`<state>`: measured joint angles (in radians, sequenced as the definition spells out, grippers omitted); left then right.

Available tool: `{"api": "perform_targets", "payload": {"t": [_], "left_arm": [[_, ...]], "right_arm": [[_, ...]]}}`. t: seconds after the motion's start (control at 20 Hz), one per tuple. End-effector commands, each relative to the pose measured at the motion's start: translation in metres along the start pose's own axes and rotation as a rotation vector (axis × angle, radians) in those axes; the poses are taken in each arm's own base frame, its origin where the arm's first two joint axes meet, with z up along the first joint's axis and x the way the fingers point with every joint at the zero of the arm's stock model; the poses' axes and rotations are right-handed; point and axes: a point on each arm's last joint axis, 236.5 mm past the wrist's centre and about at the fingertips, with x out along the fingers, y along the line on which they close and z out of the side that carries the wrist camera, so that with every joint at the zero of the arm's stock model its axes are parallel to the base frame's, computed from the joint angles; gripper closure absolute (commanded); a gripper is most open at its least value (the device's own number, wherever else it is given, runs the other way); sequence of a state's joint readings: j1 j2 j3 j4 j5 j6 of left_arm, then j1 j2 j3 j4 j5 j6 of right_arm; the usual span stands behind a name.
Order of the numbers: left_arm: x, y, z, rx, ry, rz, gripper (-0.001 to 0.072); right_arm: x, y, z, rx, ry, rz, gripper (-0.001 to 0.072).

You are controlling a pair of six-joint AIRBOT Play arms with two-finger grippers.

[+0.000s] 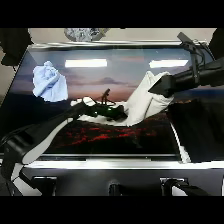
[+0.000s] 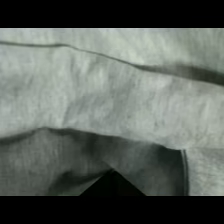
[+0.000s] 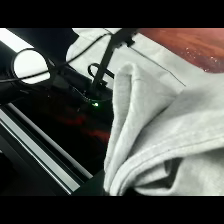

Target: Fold the shirts.

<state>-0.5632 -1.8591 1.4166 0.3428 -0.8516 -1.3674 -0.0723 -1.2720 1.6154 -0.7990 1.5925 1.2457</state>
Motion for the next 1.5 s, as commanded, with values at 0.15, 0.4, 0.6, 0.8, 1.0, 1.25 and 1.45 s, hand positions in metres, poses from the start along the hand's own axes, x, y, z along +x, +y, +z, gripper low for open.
{"api": "perform_targets", "payload": {"t": [0.15, 0.4, 0.6, 0.8, 1.0, 1.25, 1.45], "left_arm": [[-0.052, -0.016, 0.037, 0.171, -0.115, 0.025, 0.0679], [-0.231, -0.004, 0.091, 0.348, -0.318, 0.247, 0.0677], [-0.339, -0.012, 0.090, 0.329, -0.452, 0.273, 0.0676], [-0.382, -0.042, 0.062, 0.393, -0.500, 0.282, 0.0676], [-0.389, -0.065, 0.050, 0.458, -0.524, 0.281, 0.0676], [-0.398, -0.030, 0.055, 0.464, -0.503, 0.435, 0.0676], [-0.413, -0.005, 0.057, 0.463, -0.499, 0.553, 0.0676]], "right_arm": [[0.010, -0.023, 0.000, 0.023, 0.024, -0.048, 0.0668], [0.089, 0.016, 0.023, -0.038, 0.023, 0.133, 0.0669], [0.182, 0.051, 0.045, 0.017, -0.027, 0.263, 0.0668], [0.280, 0.071, 0.040, 0.172, -0.030, 0.383, 0.0666], [0.316, 0.100, 0.030, 0.199, -0.044, 0.593, 0.0096], [0.260, 0.023, 0.008, 0.060, 0.095, 0.427, 0.0064], [0.186, -0.116, -0.050, 0.132, 0.357, -0.067, 0.0051]]}}
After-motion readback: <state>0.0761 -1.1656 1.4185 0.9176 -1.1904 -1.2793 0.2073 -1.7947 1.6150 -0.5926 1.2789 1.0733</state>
